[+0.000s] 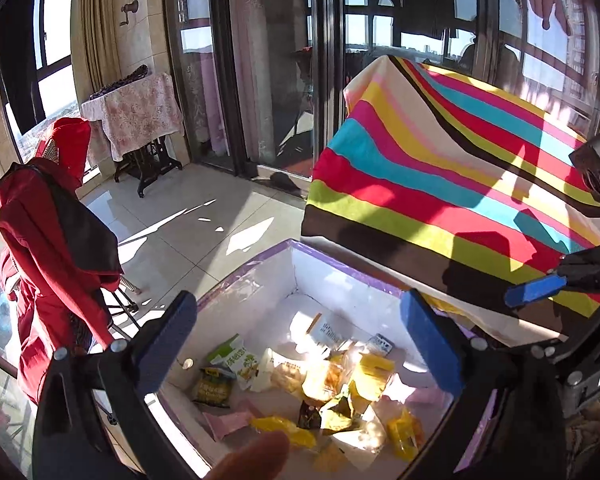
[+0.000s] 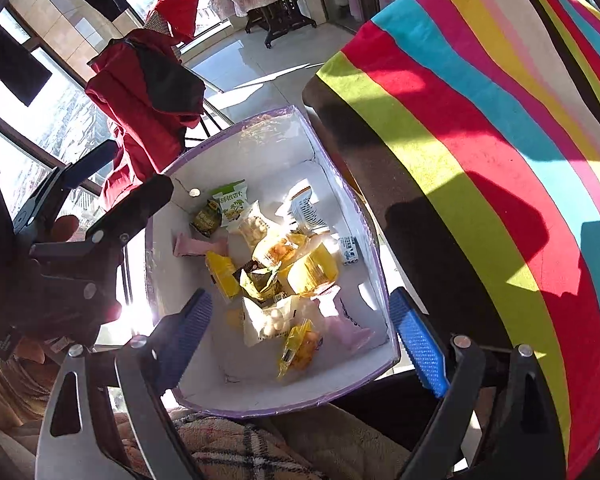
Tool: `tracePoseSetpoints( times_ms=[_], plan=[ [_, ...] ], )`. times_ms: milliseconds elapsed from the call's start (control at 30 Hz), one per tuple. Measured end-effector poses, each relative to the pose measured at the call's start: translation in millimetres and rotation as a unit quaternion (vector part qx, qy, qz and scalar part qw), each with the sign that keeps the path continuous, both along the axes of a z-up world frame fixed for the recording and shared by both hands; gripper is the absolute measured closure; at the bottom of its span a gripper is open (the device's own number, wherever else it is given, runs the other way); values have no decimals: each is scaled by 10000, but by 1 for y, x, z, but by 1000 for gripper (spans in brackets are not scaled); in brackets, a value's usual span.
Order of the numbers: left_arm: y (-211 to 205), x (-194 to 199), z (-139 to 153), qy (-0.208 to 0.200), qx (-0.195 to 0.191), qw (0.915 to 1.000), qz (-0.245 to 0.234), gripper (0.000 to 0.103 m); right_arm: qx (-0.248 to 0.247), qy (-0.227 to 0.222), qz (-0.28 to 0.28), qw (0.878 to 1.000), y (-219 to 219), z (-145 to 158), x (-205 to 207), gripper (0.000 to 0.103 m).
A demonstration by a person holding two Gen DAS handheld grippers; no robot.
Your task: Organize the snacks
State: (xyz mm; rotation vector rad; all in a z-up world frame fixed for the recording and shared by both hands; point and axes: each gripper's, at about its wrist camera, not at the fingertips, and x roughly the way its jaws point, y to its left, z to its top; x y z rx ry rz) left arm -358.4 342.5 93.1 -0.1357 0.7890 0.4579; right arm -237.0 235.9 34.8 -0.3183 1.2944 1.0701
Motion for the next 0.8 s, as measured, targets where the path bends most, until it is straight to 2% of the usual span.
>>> tracePoseSetpoints(
  times_ms=[33, 100, 200, 267, 333, 500, 800],
  plan=[
    [2, 3, -10, 286, -13, 9994, 170, 1, -245, 161, -14, 9996, 2, -5, 1, 16],
    [7, 10, -31, 846, -219, 9950, 488, 1, -657, 83, -75, 9978, 4, -15, -3, 16],
    [19, 12, -63, 1410, -1064, 9822, 634, 1, -1010, -301, -64, 9944, 9, -29, -13, 16],
    [22, 13, -75, 1637, -1358, 9743, 741, 1, -1128, -443, -106, 9926, 12, -36, -16, 16],
    [22, 13, -81, 1721, -1445, 9711, 811, 1, -1092, -556, -45, 9925, 16, -36, -18, 16],
    [25, 9, -86, 1710, -1424, 9703, 949, 1, -976, -1086, 48, 9893, 24, -29, -19, 16],
    [31, 10, -91, 1702, -1459, 9691, 1033, 1, -987, -1288, 204, 9865, 31, -33, -25, 16]
  ],
)
